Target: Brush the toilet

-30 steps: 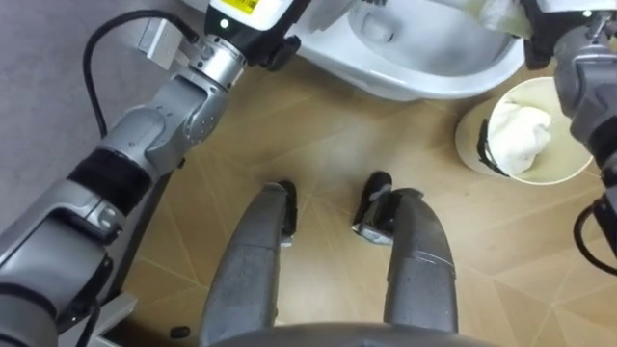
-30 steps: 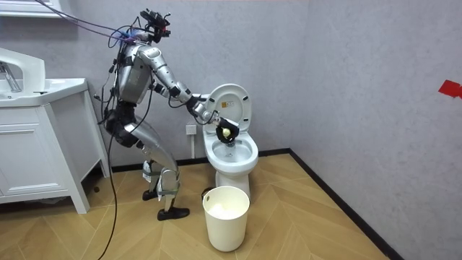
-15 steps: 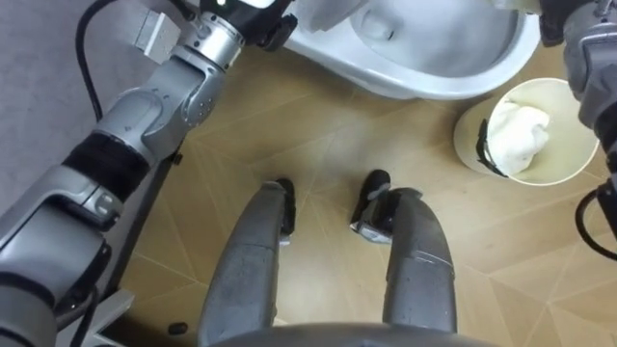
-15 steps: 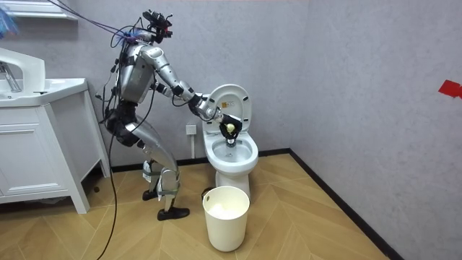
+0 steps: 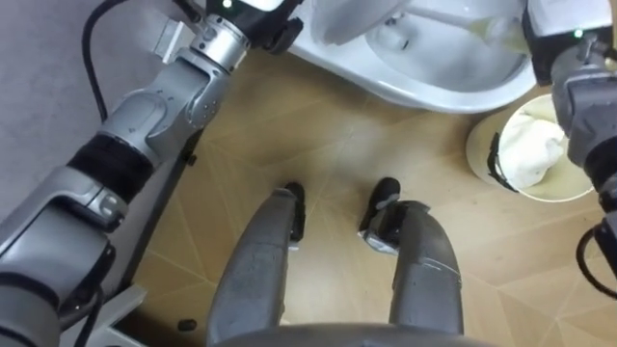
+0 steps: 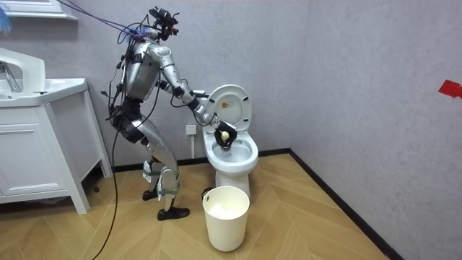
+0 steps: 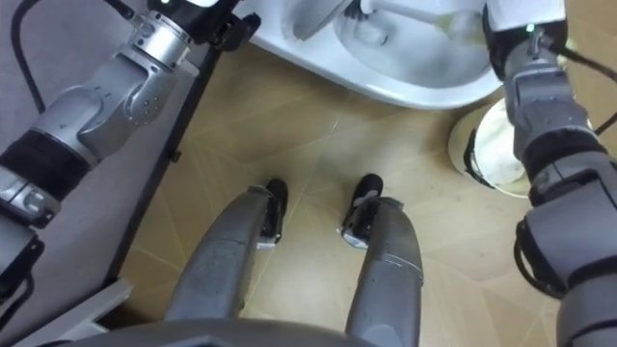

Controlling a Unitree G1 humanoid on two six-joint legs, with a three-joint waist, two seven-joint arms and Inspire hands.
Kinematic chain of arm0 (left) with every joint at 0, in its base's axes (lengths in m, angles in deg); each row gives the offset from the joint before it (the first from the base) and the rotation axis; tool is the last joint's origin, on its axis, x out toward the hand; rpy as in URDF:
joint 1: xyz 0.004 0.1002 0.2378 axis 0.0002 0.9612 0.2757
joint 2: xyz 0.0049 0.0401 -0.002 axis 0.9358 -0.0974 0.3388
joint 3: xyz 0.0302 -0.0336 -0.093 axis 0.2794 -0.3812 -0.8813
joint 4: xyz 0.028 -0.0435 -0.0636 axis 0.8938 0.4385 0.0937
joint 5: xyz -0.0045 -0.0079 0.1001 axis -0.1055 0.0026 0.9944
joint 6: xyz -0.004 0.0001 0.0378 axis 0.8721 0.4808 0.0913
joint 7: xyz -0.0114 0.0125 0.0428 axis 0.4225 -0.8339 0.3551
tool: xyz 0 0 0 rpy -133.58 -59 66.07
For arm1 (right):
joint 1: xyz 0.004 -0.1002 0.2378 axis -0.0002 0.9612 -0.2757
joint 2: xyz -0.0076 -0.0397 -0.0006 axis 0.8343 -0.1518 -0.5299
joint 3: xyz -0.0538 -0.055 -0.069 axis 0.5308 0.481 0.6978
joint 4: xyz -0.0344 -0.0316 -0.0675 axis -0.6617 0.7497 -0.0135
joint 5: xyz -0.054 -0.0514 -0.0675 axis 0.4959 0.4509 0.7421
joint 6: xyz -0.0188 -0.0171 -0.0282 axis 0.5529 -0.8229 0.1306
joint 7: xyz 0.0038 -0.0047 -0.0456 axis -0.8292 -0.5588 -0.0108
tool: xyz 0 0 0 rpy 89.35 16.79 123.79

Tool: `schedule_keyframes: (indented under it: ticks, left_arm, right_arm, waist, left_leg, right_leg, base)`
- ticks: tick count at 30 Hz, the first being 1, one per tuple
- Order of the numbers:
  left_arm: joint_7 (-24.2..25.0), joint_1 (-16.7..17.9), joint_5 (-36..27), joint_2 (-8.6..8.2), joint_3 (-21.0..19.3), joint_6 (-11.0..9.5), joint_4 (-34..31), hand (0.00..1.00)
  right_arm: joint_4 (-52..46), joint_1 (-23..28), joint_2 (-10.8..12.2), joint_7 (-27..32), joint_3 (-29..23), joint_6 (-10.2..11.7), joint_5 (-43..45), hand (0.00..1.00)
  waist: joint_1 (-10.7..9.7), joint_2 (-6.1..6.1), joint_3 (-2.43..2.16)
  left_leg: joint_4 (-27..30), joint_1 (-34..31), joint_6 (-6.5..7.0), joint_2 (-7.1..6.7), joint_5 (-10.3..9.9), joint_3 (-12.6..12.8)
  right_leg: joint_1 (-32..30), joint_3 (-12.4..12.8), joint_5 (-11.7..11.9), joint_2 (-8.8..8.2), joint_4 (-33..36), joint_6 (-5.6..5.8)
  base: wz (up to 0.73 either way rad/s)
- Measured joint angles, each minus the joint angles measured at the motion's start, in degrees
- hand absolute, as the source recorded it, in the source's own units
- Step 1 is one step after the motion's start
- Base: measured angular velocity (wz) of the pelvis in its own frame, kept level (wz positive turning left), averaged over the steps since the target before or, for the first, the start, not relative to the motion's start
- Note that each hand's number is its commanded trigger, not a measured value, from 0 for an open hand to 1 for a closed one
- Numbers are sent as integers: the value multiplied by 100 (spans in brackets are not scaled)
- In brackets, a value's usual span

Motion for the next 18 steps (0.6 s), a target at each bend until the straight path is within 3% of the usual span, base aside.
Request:
schedule_keyframes:
  ticks: [2,9,12,18]
  left_arm:
    - [41,16,18,-9,0,-18,11,0]
    - [220,272,31,-116,-2,-72,18,0]
    - [237,288,26,-150,-2,-116,17,0]
    - [235,357,19,-257,6,-121,5,0]
  right_arm:
    - [-73,98,12,-88,-7,-34,0,100]
    - [-230,472,56,-501,-62,-48,-19,100]
    - [-215,699,76,-691,-63,-162,-20,100]
    - [-42,620,143,-737,-60,-178,-136,100]
  waist:
    - [-25,48,0]
    - [-78,179,-79]
    - [-86,200,-93]
    - [-144,241,-121]
  left_leg:
    - [-51,45,-1,-2,-1,2]
    - [-85,146,-1,1,-2,37]
    - [-64,133,-3,0,-3,39]
    - [14,94,-10,11,-8,32]
  right_leg:
    - [39,-1,-1,6,-49,1]
    - [90,39,-4,15,-48,6]
    - [76,66,-1,27,-55,4]
    - [63,63,18,38,-11,-5]
  base:
    - [0]
    - [-1]
    - [0]
    - [-1]
